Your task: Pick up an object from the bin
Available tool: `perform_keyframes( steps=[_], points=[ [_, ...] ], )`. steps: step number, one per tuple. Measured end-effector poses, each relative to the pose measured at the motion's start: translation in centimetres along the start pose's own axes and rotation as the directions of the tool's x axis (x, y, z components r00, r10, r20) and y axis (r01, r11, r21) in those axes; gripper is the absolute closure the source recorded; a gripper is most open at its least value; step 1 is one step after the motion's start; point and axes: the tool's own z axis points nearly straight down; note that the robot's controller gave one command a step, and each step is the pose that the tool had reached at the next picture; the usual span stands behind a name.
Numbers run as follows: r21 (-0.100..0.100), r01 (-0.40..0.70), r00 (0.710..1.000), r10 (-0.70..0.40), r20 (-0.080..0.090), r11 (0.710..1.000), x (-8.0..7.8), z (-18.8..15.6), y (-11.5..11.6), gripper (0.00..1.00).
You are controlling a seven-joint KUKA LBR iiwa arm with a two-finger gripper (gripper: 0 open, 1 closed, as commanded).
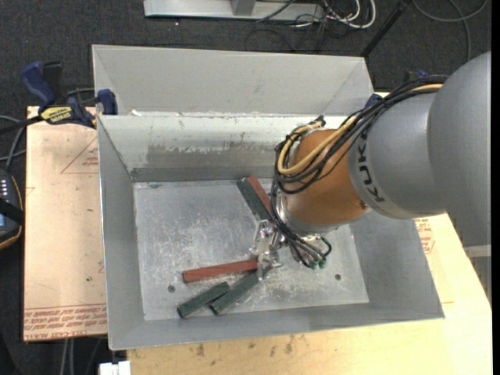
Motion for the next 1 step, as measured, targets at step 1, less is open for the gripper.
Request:
perform_keyframes(
  steps=[1],
  points=[
    [-0.005, 0.019, 1.000, -0.019, -0.021, 1.000, -1.37, -13.00, 1.13, 1.00]
  ],
)
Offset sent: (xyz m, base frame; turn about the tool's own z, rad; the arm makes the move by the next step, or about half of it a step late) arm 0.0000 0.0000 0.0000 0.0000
